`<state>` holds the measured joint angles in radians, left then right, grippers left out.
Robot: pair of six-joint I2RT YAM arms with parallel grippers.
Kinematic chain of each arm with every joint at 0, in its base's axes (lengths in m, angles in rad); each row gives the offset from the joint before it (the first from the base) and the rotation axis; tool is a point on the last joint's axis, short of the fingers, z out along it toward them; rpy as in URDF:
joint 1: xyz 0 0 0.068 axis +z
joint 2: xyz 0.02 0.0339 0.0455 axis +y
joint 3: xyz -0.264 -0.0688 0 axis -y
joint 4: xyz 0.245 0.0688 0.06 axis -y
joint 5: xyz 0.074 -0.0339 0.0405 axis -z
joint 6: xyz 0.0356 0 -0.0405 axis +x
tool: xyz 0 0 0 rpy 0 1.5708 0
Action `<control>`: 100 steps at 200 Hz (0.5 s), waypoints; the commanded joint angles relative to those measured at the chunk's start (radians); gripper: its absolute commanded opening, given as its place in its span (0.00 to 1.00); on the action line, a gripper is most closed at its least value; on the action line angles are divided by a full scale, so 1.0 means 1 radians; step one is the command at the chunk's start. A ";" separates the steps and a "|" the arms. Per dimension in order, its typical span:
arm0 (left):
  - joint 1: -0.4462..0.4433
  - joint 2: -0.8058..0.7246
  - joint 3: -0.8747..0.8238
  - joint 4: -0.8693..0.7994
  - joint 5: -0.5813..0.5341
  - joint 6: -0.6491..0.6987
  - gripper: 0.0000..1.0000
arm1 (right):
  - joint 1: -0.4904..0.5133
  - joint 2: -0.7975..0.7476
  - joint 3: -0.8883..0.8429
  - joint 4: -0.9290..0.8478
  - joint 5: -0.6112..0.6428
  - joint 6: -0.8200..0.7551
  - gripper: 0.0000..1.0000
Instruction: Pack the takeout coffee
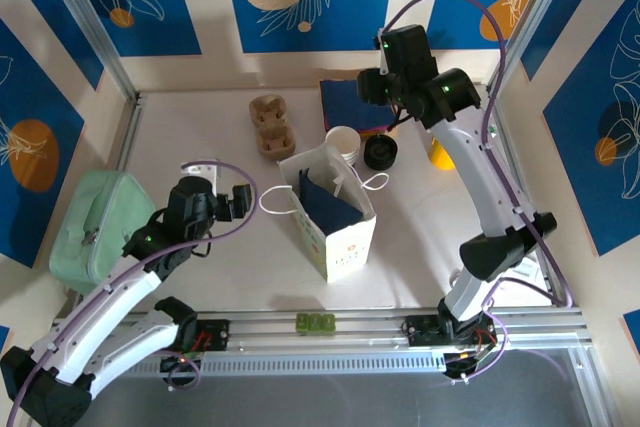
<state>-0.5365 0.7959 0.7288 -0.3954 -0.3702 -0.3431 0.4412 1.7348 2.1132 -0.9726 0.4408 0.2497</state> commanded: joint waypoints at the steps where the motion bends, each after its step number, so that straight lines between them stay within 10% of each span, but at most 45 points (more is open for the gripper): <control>1: 0.011 0.000 0.030 0.027 -0.023 0.000 0.99 | -0.045 0.047 0.008 0.067 -0.064 -0.009 0.52; 100: 0.011 0.030 0.072 0.001 -0.057 0.055 0.99 | -0.119 0.376 0.179 0.108 -0.100 0.028 0.54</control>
<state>-0.5365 0.8265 0.7525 -0.3889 -0.3973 -0.3241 0.3233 2.0426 2.2314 -0.8806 0.3614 0.2646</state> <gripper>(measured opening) 0.994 0.533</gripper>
